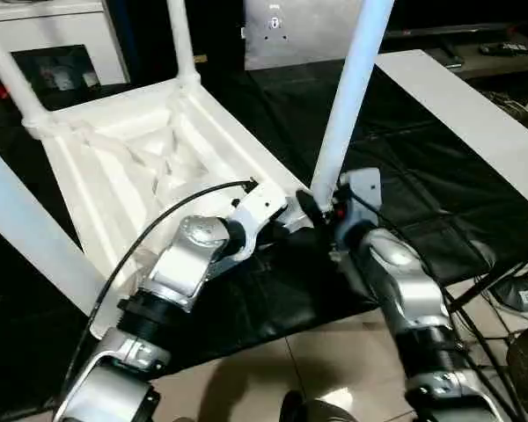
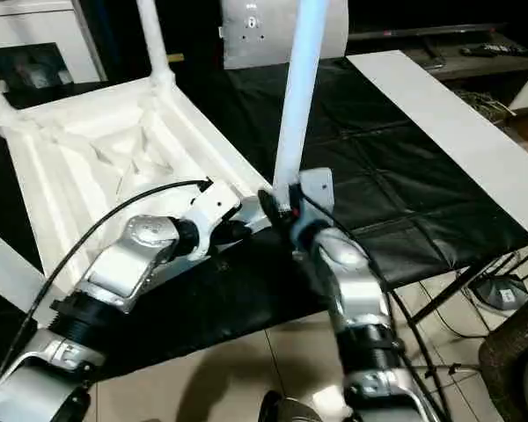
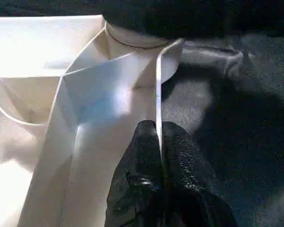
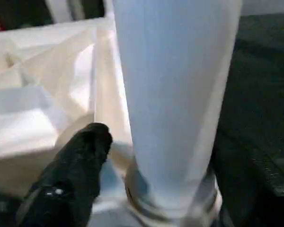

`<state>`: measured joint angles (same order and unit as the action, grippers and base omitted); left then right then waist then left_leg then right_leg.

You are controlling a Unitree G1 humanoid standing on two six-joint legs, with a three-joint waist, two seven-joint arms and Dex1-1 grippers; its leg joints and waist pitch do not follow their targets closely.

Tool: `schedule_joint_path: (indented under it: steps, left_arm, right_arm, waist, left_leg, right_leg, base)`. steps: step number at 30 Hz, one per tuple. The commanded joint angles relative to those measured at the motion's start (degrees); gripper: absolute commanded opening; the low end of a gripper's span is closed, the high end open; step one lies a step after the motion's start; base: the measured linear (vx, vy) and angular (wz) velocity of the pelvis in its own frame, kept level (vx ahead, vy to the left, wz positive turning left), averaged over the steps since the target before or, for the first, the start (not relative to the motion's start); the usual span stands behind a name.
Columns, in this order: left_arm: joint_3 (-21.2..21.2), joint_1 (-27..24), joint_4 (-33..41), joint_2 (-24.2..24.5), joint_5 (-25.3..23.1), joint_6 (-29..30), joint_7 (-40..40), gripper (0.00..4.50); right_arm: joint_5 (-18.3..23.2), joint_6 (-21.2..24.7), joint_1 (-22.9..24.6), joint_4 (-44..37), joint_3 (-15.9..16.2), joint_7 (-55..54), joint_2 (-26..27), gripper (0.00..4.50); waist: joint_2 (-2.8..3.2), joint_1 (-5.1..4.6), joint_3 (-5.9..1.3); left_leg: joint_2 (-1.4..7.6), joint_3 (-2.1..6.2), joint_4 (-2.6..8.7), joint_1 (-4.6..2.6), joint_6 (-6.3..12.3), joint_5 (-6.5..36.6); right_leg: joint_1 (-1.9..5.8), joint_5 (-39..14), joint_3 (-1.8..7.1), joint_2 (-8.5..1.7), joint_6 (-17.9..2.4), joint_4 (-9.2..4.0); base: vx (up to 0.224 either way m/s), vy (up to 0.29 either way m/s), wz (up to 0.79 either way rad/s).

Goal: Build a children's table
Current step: Rotate leg to tighten

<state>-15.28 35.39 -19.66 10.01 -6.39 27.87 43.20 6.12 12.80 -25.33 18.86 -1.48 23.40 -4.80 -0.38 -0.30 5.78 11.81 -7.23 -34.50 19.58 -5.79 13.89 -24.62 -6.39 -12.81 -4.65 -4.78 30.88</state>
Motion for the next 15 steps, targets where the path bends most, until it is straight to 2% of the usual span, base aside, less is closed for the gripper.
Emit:
schedule_joint_path:
  steps: [1,2,4,5,8,9,10,11,15]
  left_arm:
    - [-0.6,-0.2,1.2,2.2,1.2,-4.0,4.4,0.0]
    - [-1.1,-0.3,1.2,3.2,1.6,-4.7,6.1,0.0]
    - [-1.5,-0.4,1.0,4.0,1.6,-5.3,7.1,0.0]
    - [-2.1,-0.5,0.8,5.1,1.6,-5.9,8.5,0.0]
    - [-3.3,-0.9,0.8,7.7,2.2,-8.4,13.1,0.0]
    - [-4.6,-1.5,1.0,10.3,2.9,-11.9,18.5,0.0]
    - [-4.6,-1.5,1.0,10.3,2.9,-11.9,18.5,0.0]
    - [-6.0,-2.0,1.3,12.5,3.5,-15.1,23.0,0.0]
    - [-7.8,-2.3,2.2,15.4,4.7,-18.2,30.0,0.0]
  right_arm:
    - [1.8,-1.0,1.2,-2.7,0.0,6.0,-3.6,3.93]
    - [2.6,-1.0,1.5,-3.3,-0.1,8.4,-5.2,4.05]
    - [3.1,-1.1,1.7,-3.6,0.0,10.4,-6.4,4.05]
    - [3.5,-1.5,2.0,-4.0,0.4,13.3,-8.1,4.37]
    - [4.2,-1.7,2.4,-4.5,1.7,20.6,-12.4,4.42]
    - [5.4,-1.8,2.7,-5.0,2.9,27.2,-16.0,4.47]
    - [5.4,-1.8,2.7,-5.0,2.9,27.2,-16.0,4.47]
    - [6.3,-1.9,2.8,-5.4,3.9,31.8,-18.5,4.47]
    - [5.6,-4.8,2.7,-4.7,6.5,38.9,-21.8,4.47]
  waist:
    - [-0.27,0.71,-5.36]
    - [-0.21,1.01,-5.27]
    - [-0.18,1.01,-5.16]
    - [-0.12,1.02,-5.09]
    - [-0.16,1.06,-5.11]
    - [-0.15,1.3,-5.16]
    - [-0.13,1.47,-5.2]
    - [-0.1,1.65,-5.21]
    - [-0.21,2.66,-5.24]
  left_leg:
    - [0.43,-0.74,2.85,1.11,9.87,-2.7]
    - [0.61,-0.69,2.93,1.08,9.42,-1.9]
    - [0.56,-0.81,2.94,1.01,8.58,-0.5]
    - [0.4,-0.79,2.95,1.04,7.89,1.0]
    - [0.4,-0.78,2.91,1.06,7.71,1.5]
    - [0.28,-0.71,2.87,1.06,7.97,1.9]
    - [0.26,-0.62,2.87,1.11,8.4,1.9]
    - [0.56,-0.63,2.94,1.0,8.56,1.0]
    - [1.01,-0.64,3.08,0.79,8.55,-1.0]
  right_leg:
    - [6.14,-19.5,4.3,-4.17,1.1,-3.73]
    - [6.01,-21.0,4.28,-4.13,2.3,-3.87]
    - [5.85,-22.4,3.99,-3.85,3.2,-4.24]
    - [5.84,-24.0,3.67,-3.71,4.4,-4.58]
    - [5.83,-24.4,3.67,-3.54,5.2,-4.74]
    - [5.92,-24.3,3.56,-3.48,5.5,-4.77]
    - [6.05,-24.0,3.63,-3.48,5.7,-4.67]
    - [5.83,-22.9,3.86,-3.59,5.5,-4.45]
    - [5.62,-21.6,4.06,-3.79,3.1,-3.96]
  base:
    - [0.0,0.0,0.0]
    - [0.0,0.0,0.0]
    - [0.0,0.0,0.0]
    - [0.0,0.0,0.0]
    - [0.0,0.0,0.0]
    - [0.0,0.0,0.0]
    - [0.0,0.0,0.0]
    - [0.0,0.0,0.0]
    - [0.0,0.0,0.0]
